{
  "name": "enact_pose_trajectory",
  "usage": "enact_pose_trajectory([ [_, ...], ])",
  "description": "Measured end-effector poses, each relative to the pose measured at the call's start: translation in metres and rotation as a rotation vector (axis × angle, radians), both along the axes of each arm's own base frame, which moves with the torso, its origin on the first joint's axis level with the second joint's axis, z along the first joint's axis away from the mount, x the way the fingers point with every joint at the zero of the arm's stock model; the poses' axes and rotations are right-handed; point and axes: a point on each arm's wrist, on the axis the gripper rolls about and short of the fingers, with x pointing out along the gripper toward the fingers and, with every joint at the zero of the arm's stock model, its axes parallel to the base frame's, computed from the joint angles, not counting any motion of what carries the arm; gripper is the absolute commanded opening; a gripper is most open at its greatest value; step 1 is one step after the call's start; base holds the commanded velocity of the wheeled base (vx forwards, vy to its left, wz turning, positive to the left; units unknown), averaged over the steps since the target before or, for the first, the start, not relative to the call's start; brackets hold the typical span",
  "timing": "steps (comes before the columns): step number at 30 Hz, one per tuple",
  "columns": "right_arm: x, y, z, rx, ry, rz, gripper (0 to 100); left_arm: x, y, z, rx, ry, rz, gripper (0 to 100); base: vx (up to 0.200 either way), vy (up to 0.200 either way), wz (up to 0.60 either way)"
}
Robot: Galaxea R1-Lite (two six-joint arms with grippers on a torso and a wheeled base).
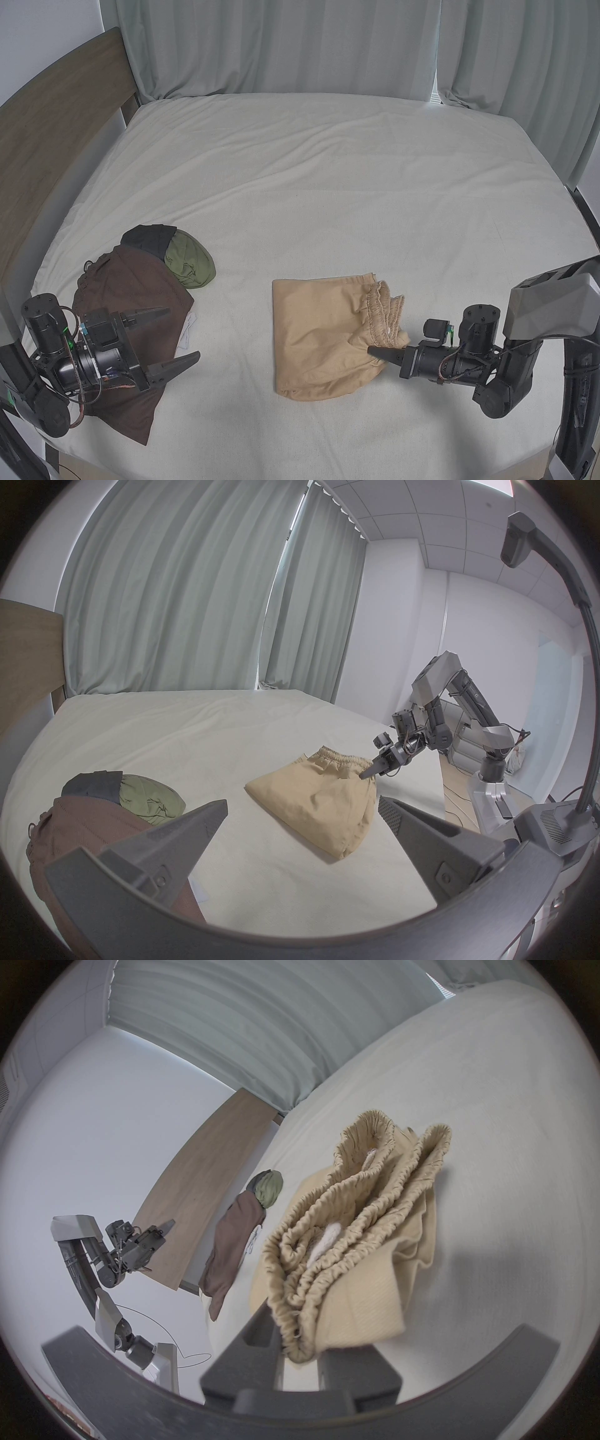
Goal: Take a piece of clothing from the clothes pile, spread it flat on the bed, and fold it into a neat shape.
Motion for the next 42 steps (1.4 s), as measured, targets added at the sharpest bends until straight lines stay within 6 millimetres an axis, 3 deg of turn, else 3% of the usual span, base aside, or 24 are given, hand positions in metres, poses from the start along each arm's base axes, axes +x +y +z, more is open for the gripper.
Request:
enact_pose_trajectory([
  [19,0.001,0.02,0.091,0.128,-0.3,0.067,0,-0.004,-0.002,-0.001,0.002,0.008,-0.011,100,0.0,0.0,0.0],
  [26,0.007,0.027,0.111,0.165,-0.382,0.079,0,-0.004,-0.002,-0.001,0.002,0.007,-0.013,100,0.0,0.0,0.0],
  [42,0.046,0.031,0.154,0.315,-0.487,0.046,0,-0.006,-0.005,-0.003,0.003,0.02,-0.024,100,0.0,0.0,0.0],
])
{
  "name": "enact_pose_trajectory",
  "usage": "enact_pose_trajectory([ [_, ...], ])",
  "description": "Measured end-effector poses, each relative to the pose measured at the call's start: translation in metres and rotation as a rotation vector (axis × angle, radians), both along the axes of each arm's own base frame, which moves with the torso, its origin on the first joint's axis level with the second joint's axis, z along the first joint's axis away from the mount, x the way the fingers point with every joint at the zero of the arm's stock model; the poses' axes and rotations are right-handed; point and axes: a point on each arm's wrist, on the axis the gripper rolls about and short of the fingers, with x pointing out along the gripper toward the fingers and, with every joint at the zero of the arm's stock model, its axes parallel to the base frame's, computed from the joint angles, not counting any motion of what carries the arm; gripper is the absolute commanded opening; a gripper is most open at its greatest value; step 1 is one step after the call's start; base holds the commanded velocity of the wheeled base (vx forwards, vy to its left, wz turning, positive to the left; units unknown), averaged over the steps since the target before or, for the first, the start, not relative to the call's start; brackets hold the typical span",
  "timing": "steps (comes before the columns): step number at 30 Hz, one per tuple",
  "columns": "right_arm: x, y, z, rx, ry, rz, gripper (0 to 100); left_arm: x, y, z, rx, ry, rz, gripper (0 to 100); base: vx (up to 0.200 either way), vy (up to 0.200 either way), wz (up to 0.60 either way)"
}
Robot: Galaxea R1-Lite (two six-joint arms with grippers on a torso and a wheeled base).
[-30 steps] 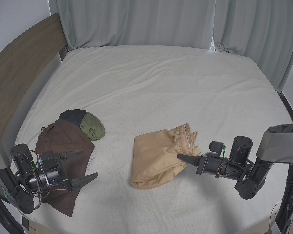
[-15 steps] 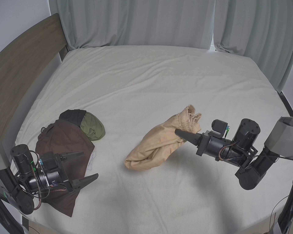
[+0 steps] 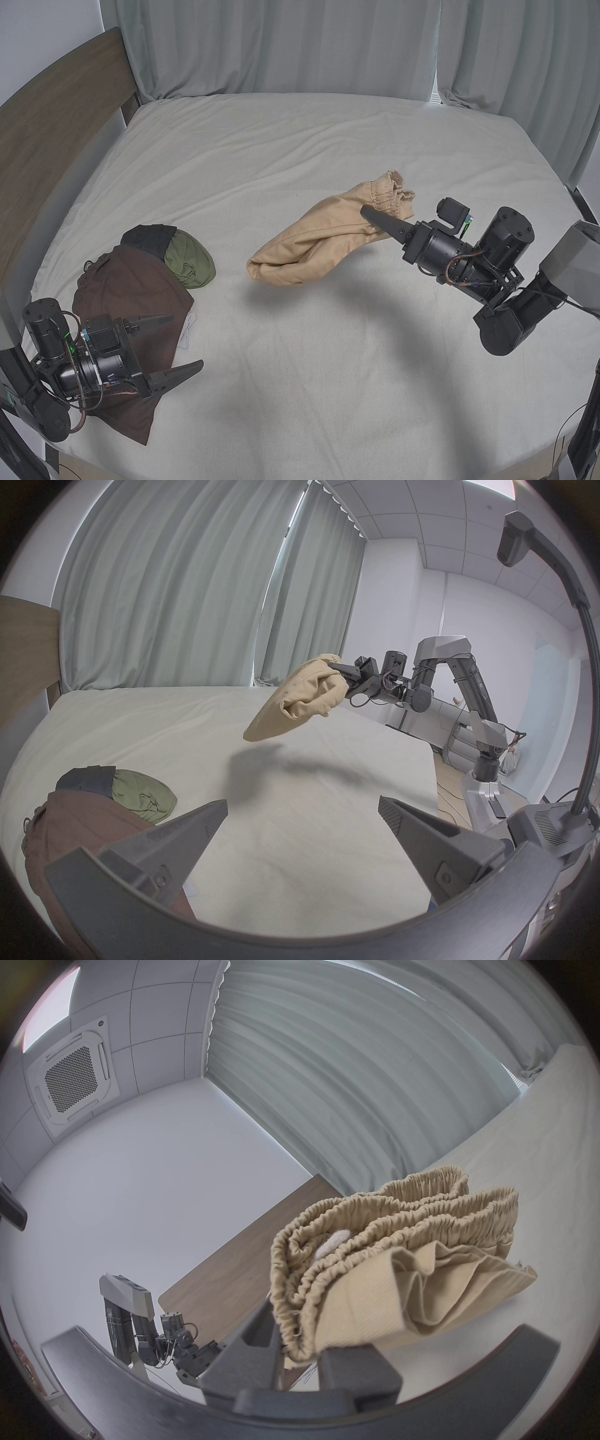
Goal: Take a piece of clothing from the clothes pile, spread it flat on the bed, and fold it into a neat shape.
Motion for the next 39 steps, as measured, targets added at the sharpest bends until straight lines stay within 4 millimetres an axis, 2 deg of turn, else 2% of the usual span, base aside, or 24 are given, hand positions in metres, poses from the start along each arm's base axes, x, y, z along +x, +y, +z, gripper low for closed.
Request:
enact_pose_trajectory([
  [8,0.036,-0.004,0.003,0.052,-0.029,-0.026,0,0.0,0.0,0.0,0.0,0.001,-0.001,100,0.0,0.0,0.0],
  [14,0.067,-0.005,-0.01,0.052,-0.003,-0.048,0,0.0,0.0,-0.001,0.0,0.005,-0.001,100,0.0,0.0,0.0],
  [20,0.084,-0.002,-0.026,0.042,0.027,-0.056,0,-0.001,0.0,-0.002,0.001,0.011,-0.001,100,0.0,0.0,0.0],
  [25,0.092,0.0,-0.032,0.036,0.043,-0.058,0,-0.001,0.0,-0.002,0.001,0.013,-0.001,100,0.0,0.0,0.0],
  [39,0.121,-0.001,-0.011,0.044,0.021,-0.077,0,-0.003,-0.003,-0.005,0.003,0.027,-0.016,100,0.0,0.0,0.0],
])
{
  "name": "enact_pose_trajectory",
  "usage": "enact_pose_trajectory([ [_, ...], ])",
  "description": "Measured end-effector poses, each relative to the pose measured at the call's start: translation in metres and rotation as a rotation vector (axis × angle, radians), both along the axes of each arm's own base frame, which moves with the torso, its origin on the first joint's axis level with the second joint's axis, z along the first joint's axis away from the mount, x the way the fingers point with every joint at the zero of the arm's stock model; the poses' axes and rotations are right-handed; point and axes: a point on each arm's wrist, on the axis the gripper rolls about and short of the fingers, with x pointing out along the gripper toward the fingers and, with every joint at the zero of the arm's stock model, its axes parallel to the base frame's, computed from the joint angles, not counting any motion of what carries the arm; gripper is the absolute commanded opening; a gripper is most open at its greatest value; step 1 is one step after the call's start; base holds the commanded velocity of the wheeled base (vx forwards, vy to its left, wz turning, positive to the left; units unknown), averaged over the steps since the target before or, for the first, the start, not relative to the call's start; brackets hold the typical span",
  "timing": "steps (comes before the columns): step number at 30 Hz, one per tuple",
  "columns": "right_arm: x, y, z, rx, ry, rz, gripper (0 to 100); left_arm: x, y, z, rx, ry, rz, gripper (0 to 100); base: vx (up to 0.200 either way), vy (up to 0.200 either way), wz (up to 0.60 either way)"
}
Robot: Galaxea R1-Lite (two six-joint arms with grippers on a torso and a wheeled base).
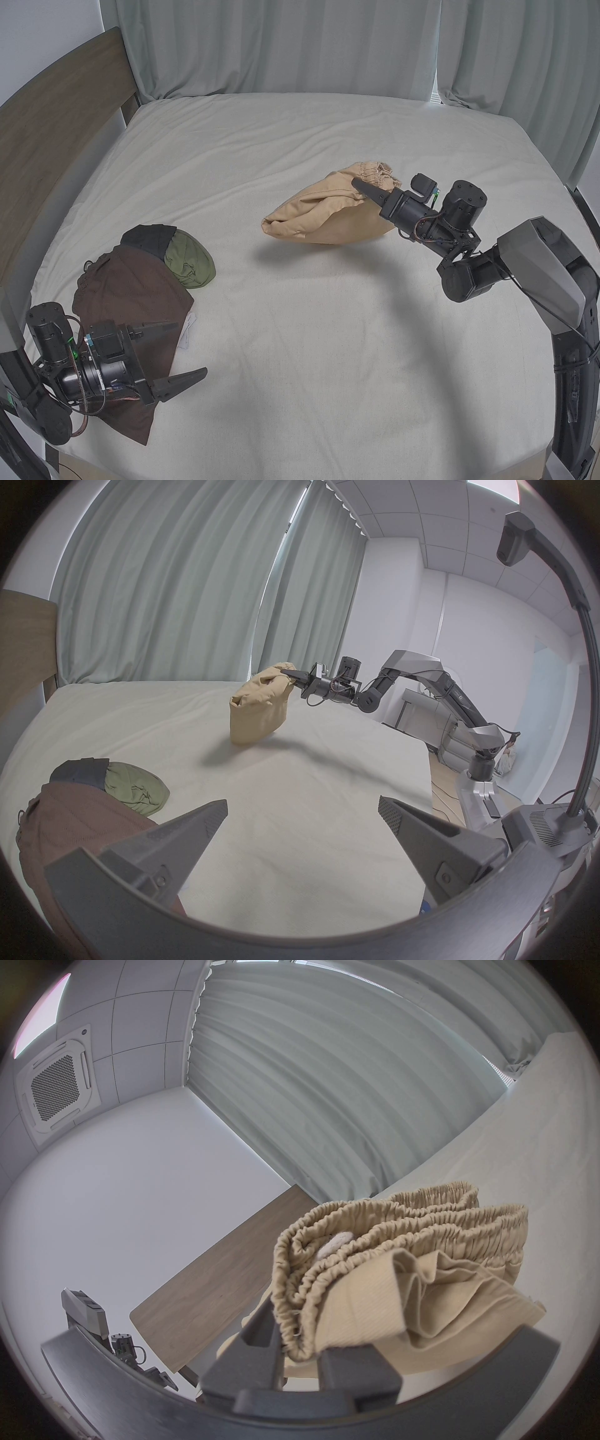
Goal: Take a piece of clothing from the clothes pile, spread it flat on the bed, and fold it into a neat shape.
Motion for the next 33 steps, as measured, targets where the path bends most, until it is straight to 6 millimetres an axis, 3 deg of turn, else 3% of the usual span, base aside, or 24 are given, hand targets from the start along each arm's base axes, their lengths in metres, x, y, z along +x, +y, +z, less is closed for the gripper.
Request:
enact_pose_trajectory([
  [19,0.028,0.004,0.014,0.009,-0.028,-0.011,0,-0.001,-0.001,-0.001,0.001,0.007,-0.007,100,0.0,0.0,0.0],
  [33,0.054,-0.01,0.013,0.007,-0.023,-0.049,0,-0.001,-0.001,-0.004,0.002,0.02,-0.007,100,0.0,0.0,0.0],
])
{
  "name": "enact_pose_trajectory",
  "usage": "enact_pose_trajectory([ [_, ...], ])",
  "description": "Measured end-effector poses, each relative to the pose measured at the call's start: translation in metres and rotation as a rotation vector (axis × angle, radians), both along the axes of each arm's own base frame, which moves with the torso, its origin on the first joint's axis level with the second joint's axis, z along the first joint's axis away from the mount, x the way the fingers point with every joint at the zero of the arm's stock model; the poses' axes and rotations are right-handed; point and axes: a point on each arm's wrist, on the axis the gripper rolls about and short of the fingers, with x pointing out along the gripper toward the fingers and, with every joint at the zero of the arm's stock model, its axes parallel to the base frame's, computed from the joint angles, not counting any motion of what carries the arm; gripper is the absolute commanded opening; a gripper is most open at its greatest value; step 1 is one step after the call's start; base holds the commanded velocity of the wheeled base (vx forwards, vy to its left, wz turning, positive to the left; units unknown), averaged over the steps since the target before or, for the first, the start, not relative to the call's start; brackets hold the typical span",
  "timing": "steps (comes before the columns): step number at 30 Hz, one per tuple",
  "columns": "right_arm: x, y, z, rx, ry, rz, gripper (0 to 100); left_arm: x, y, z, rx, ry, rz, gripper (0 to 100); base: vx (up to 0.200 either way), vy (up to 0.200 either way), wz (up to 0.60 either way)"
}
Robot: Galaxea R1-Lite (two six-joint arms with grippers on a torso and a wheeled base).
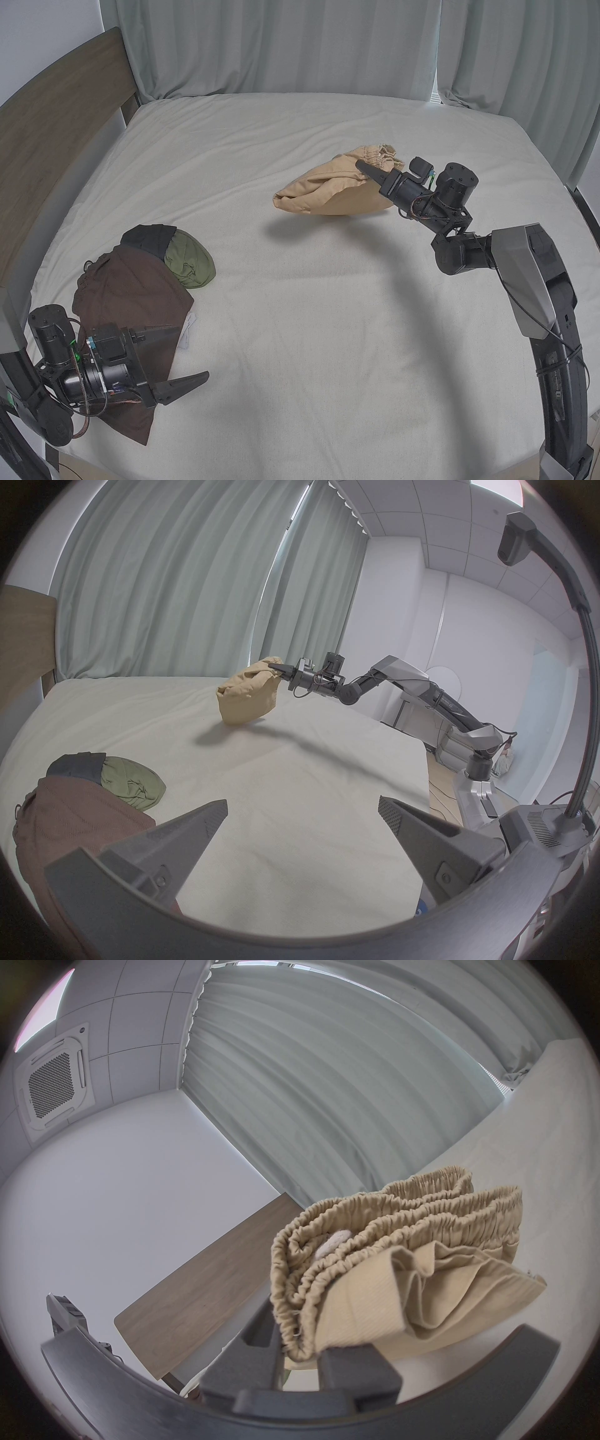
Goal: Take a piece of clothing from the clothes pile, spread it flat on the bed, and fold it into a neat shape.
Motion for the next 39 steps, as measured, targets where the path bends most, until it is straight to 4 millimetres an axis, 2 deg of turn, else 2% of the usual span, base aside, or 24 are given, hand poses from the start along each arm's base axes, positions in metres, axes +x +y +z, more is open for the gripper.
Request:
enact_pose_trajectory([
  [6,0.007,-0.002,-0.024,-0.011,0.034,-0.008,0,0.0,0.0,-0.002,0.001,0.012,0.0,100,0.0,0.0,0.0],
  [11,0.004,-0.004,-0.051,-0.029,0.091,-0.011,0,0.0,0.0,-0.003,0.002,0.017,0.0,100,0.0,0.0,0.0],
  [20,-0.025,-0.01,-0.108,-0.082,0.208,-0.015,0,0.0,0.0,-0.003,0.001,0.018,0.0,100,0.0,0.0,0.0],
  [25,-0.044,-0.015,-0.131,-0.098,0.237,-0.017,0,-0.001,0.0,-0.003,0.002,0.019,-0.001,100,0.0,0.0,0.0],
  [33,-0.058,-0.02,-0.17,-0.117,0.294,-0.021,0,-0.002,-0.001,-0.005,0.001,0.029,-0.007,100,0.0,0.0,0.0],
  [34,-0.059,-0.02,-0.171,-0.117,0.293,-0.021,100,-0.002,-0.001,-0.005,0.001,0.03,-0.007,100,0.0,0.0,0.0],
  [39,-0.06,-0.022,-0.173,-0.119,0.292,-0.022,100,-0.002,-0.003,-0.005,0.001,0.03,-0.013,100,0.0,0.0,0.0],
])
